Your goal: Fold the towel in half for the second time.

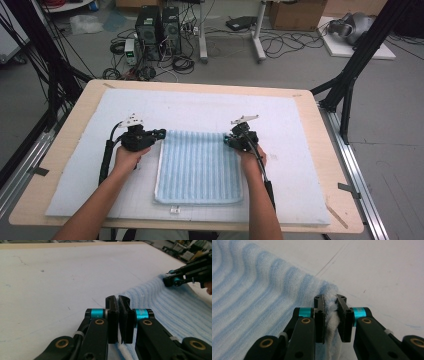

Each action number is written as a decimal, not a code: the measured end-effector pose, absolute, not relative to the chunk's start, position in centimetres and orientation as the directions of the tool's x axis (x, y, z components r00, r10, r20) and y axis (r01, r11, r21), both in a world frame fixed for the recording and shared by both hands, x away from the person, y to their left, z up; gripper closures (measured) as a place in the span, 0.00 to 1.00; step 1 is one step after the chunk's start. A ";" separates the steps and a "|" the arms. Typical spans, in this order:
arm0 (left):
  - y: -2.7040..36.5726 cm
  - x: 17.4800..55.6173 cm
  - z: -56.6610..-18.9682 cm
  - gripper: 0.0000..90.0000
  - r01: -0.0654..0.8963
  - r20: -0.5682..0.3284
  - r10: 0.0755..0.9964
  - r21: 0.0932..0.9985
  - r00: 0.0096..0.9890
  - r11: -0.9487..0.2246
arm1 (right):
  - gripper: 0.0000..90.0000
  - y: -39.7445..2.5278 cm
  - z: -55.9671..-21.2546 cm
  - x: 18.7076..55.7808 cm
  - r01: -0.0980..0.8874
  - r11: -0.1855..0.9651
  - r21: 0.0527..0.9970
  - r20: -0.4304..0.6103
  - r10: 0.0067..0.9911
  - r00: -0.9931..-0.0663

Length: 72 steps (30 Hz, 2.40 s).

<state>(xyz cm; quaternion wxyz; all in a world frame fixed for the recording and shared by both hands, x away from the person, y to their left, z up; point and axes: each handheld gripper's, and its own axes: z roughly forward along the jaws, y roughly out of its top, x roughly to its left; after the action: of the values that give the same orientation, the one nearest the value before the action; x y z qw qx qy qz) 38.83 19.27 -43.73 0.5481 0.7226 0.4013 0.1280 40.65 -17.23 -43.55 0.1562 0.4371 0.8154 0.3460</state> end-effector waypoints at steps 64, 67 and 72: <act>20.1 26.2 -42.1 0.65 0.376 -0.258 0.589 0.923 0.766 -0.084 | 0.60 -21.6 -41.5 24.0 0.388 0.247 0.888 0.046 0.792 -0.609; 20.2 26.8 -42.0 0.67 0.369 -0.250 0.606 0.926 0.755 -0.078 | 0.59 -22.2 -41.2 23.9 0.380 0.203 0.902 0.065 0.808 -0.586; 18.6 27.9 -43.5 0.69 0.403 -0.220 0.620 0.899 0.753 -0.172 | 0.60 -21.2 -42.6 24.6 0.420 0.287 0.861 0.039 0.786 -0.616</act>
<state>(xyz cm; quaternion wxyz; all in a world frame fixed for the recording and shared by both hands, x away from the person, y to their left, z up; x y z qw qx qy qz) 27.91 18.61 -43.50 0.5481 0.7590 0.3373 0.0990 24.59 -21.23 -42.61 0.2019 0.3886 0.7763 0.4534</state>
